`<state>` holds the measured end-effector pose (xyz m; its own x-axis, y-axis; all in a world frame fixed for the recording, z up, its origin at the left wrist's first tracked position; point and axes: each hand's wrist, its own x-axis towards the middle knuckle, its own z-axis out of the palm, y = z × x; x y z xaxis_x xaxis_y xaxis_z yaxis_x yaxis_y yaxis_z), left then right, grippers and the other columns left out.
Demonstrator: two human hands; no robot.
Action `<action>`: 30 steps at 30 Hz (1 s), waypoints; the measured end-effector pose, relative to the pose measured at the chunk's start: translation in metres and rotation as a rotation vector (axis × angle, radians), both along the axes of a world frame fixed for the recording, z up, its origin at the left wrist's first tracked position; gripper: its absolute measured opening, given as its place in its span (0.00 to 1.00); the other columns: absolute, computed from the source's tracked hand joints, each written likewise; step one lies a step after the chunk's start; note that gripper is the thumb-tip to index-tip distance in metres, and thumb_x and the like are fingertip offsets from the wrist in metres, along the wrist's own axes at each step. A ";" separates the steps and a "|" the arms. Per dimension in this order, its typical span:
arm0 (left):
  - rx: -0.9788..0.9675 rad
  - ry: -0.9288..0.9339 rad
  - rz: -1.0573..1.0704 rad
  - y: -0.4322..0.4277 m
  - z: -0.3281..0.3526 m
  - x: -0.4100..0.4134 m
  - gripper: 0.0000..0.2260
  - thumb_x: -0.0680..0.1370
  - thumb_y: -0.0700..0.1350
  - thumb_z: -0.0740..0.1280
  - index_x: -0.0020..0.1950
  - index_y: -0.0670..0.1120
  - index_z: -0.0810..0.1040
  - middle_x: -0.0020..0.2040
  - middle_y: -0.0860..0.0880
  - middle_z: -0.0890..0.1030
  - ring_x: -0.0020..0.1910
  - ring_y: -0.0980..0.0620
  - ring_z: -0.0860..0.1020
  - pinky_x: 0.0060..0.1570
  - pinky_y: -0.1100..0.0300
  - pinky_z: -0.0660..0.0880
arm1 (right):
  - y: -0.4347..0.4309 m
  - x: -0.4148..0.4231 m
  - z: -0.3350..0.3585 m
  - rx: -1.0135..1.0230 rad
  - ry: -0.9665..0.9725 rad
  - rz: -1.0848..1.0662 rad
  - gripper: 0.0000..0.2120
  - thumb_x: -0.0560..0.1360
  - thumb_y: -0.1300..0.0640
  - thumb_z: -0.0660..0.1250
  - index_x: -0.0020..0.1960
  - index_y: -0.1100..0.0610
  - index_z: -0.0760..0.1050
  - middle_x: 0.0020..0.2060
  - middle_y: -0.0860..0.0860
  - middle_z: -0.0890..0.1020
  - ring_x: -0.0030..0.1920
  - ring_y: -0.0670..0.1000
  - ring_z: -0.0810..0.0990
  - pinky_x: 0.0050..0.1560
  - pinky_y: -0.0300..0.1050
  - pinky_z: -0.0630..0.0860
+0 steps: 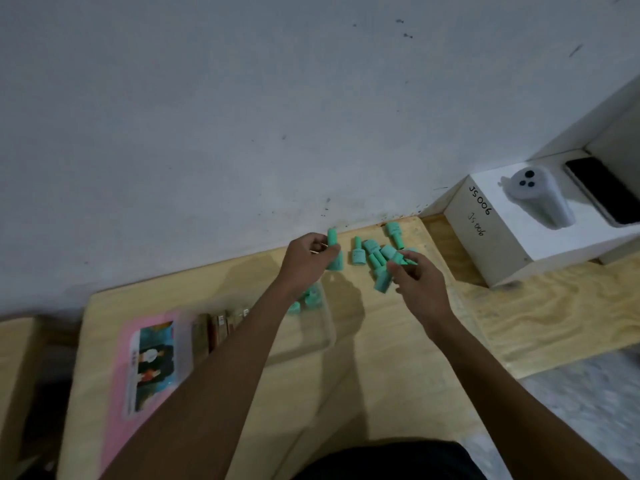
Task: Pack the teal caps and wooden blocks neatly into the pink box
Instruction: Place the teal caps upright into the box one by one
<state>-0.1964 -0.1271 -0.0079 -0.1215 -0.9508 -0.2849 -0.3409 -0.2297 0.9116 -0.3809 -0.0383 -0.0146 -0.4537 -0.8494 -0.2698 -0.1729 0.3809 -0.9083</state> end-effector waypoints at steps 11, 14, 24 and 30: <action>0.001 0.081 0.155 0.065 0.022 0.086 0.12 0.73 0.46 0.73 0.53 0.43 0.79 0.45 0.48 0.82 0.39 0.55 0.79 0.32 0.69 0.73 | 0.017 0.067 0.011 -0.098 0.118 0.228 0.11 0.75 0.51 0.71 0.56 0.49 0.74 0.45 0.50 0.83 0.45 0.46 0.81 0.49 0.43 0.78; 0.014 0.050 0.192 0.082 0.016 0.098 0.14 0.73 0.47 0.73 0.54 0.42 0.78 0.46 0.46 0.83 0.39 0.54 0.80 0.35 0.65 0.74 | 0.018 0.083 0.005 -0.081 0.239 0.321 0.10 0.75 0.50 0.70 0.53 0.47 0.72 0.43 0.47 0.82 0.42 0.44 0.80 0.44 0.40 0.75; -0.035 -0.183 0.253 0.104 -0.032 0.091 0.10 0.70 0.46 0.74 0.49 0.44 0.82 0.41 0.50 0.83 0.37 0.55 0.80 0.36 0.64 0.76 | 0.014 0.100 -0.033 0.014 0.658 0.480 0.09 0.74 0.45 0.68 0.52 0.45 0.75 0.41 0.43 0.81 0.46 0.48 0.80 0.42 0.46 0.76; -0.074 -0.253 0.196 0.105 -0.051 0.078 0.08 0.69 0.44 0.75 0.46 0.44 0.83 0.40 0.48 0.82 0.37 0.51 0.81 0.41 0.56 0.79 | 0.011 0.103 -0.047 -0.072 0.811 0.474 0.11 0.72 0.46 0.71 0.52 0.49 0.81 0.50 0.47 0.81 0.53 0.52 0.76 0.47 0.48 0.74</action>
<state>-0.1186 -0.0225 -0.0588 0.1318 -0.9684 -0.2116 -0.5142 -0.2493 0.8206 -0.2781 -0.0275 -0.0619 -0.0828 -0.9959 0.0371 -0.8855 0.0564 -0.4611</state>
